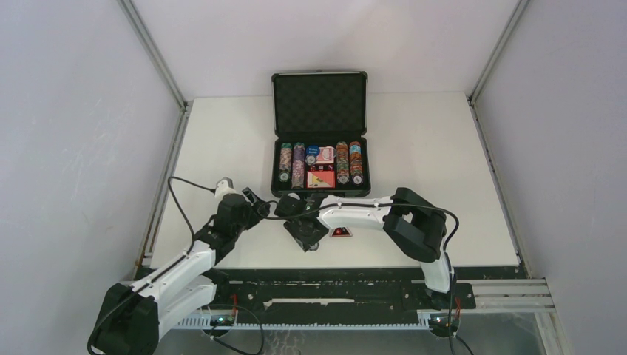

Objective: Pack up texas hold em set

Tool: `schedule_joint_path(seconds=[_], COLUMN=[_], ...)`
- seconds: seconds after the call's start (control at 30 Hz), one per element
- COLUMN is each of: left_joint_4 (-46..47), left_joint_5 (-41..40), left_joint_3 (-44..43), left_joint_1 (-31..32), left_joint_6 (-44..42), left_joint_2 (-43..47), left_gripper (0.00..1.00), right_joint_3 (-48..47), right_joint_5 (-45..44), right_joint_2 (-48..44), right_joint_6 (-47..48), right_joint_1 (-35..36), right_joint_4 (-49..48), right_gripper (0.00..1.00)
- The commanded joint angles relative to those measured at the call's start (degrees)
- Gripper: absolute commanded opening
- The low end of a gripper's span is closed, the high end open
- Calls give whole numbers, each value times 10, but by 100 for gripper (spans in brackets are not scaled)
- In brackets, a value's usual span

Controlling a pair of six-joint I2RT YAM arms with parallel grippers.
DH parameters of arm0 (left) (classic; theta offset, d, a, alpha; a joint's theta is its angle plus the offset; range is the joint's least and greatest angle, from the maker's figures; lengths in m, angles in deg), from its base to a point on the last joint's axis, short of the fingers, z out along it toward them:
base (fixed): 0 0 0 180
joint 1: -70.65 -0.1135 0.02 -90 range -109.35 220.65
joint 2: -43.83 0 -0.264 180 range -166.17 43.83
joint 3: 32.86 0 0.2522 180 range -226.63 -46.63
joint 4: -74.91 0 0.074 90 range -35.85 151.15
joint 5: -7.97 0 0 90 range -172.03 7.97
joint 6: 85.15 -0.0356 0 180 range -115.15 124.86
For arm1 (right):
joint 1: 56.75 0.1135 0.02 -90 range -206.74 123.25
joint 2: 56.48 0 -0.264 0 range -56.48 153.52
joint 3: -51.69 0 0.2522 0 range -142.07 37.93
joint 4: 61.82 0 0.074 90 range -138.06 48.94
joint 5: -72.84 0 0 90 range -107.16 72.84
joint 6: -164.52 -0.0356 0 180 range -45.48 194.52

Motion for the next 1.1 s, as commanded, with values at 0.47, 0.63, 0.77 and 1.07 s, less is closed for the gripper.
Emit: schedule_joint_path(seconds=[0.47, 0.63, 0.77, 1.07], left_joint_4=[13, 13, 13, 15], left_joint_5=[6, 5, 6, 7], left_joint_3=[-22, -21, -21, -21], left_joint_1=[3, 2, 3, 3], left_joint_6=[-12, -12, -11, -12], left_joint_2=[4, 4, 4, 3], left_gripper=[72, 72, 72, 72], right_joint_3=[24, 24, 24, 24], right_joint_5=[-28, -35, -43, -48], right_joint_2=[-7, -18, -25, -41], right_joint_6=[-5, -3, -2, 1], right_joint_1=[-5, -9, -12, -18], right_joint_4=[3, 4, 8, 11], right_gripper=[45, 44, 44, 44])
